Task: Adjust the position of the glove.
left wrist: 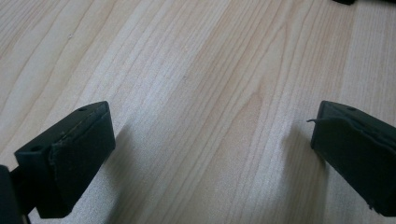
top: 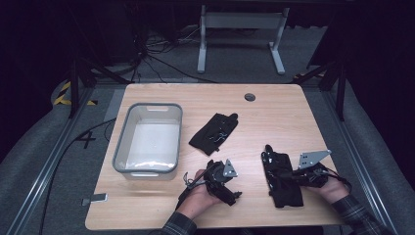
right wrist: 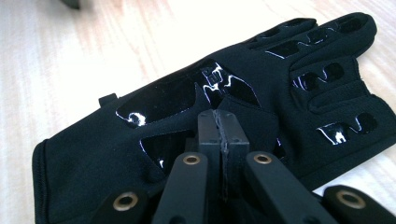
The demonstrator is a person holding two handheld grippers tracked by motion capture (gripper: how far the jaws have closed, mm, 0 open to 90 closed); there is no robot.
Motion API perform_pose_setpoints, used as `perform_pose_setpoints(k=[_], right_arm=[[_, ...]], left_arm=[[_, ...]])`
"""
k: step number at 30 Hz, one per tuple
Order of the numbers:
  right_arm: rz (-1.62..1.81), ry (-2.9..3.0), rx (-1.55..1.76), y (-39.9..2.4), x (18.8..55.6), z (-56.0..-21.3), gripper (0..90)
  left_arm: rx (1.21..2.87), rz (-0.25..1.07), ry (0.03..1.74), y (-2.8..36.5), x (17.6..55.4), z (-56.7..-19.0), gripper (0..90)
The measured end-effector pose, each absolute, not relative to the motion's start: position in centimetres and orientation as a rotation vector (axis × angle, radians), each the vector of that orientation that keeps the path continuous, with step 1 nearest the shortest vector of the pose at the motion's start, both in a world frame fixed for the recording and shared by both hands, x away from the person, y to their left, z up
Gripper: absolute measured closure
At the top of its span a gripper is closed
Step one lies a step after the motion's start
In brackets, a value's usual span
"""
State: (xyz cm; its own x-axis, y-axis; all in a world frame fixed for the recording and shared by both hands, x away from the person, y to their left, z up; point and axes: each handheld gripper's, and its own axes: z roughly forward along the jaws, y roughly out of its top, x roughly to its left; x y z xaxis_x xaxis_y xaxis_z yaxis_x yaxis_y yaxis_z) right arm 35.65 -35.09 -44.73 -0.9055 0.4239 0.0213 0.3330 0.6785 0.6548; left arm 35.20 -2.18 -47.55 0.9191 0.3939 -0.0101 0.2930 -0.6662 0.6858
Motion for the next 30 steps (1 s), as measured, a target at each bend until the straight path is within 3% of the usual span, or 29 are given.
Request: perform_pose_setpoints(k=[11, 16, 17, 19, 20, 22, 30], right_arm=[[1.038, 2.790, 0.552, -34.5, 33.6, -44.7, 89.6], [1.052, 2.684, 0.585, -35.5, 33.9, -43.9, 74.9], [1.060, 2.629, 0.612, -36.1, 34.0, -43.6, 67.3], [1.068, 2.597, 0.634, -36.5, 34.1, -43.5, 64.9], [1.087, 2.549, 0.698, -37.4, 34.5, -43.4, 56.7], [1.090, 2.542, 0.722, -37.7, 34.6, -43.5, 54.7], [1.018, 2.439, 0.912, -40.8, 35.6, -44.6, 32.0]], left_arm=[[2.343, 0.179, 0.486, -2.2, 35.2, -47.5, 0.0], [2.344, 0.180, 0.485, -2.2, 35.2, -47.5, 0.0], [2.344, 0.180, 0.486, -2.2, 35.2, -47.5, 0.0], [2.344, 0.180, 0.486, -2.2, 35.2, -47.5, 0.0], [2.344, 0.180, 0.486, -2.2, 35.2, -47.5, 0.0], [2.344, 0.180, 0.486, -2.2, 35.2, -47.5, 0.1], [2.351, 0.178, 0.496, -2.2, 35.2, -47.5, 0.0]])
